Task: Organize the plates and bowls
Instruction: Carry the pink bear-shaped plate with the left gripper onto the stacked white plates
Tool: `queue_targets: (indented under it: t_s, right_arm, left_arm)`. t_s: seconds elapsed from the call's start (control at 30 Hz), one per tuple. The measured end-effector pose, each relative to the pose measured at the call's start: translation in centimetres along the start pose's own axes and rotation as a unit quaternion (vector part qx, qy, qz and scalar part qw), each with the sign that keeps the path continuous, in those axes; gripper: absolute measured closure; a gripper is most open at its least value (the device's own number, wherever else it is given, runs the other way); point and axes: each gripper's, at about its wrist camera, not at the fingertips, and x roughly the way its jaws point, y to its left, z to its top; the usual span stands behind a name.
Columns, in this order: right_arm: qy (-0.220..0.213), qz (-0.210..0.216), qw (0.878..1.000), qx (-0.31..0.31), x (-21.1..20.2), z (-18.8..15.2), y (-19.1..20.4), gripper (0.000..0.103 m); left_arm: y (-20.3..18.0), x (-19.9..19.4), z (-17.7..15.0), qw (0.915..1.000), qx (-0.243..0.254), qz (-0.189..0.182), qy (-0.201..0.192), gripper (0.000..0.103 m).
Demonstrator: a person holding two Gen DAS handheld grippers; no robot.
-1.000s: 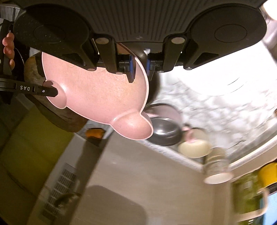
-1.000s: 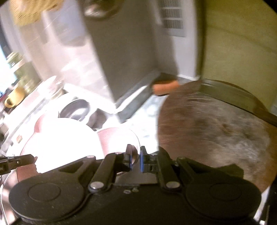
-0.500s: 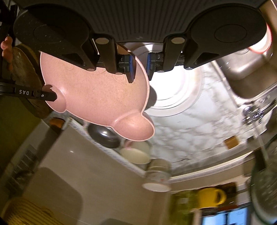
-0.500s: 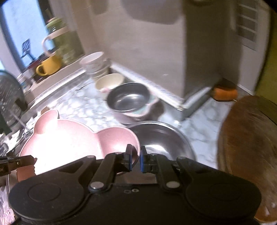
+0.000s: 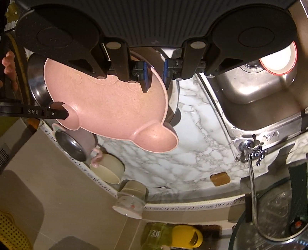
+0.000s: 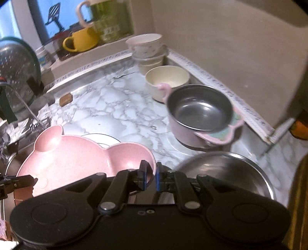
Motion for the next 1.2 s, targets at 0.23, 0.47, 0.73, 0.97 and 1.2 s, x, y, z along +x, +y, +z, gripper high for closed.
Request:
queue_targets:
  t_s: [0.23,0.47,0.73,0.97,1.2]
  right_arm:
    - [0.010,0.018,0.999,-0.042,2.7,0.5,0.4,0.092]
    - [0.008,0.012,0.996,-0.087,3.8,1.3,1.0,0.091]
    - [0.000,-0.019,0.983,-0.182,4.0,1.3,2.7,0.087]
    - [0.008,-0.044,0.976,-0.211,4.6,1.1,3.3,0.081]
    - [0.011,-0.040,0.978,-0.207,4.6,0.9,3.1,0.077]
  left_arm:
    - [0.5,1.2,-0.5,0.9999,0.003,0.016,0.002,0.089]
    - [0.0,1.8,-0.8,0.9996,0.010,0.017,0.018,0.088]
    - [-0.1,2.4,-0.8,0.9991,0.008,0.014,0.039,0.087]
    - [-1.2,2.5,-1.0,0.9971,0.042,0.020,0.061,0.086]
    - [-0.9,2.3,-0.9,0.9967,0.039,0.020,0.068,0.086]
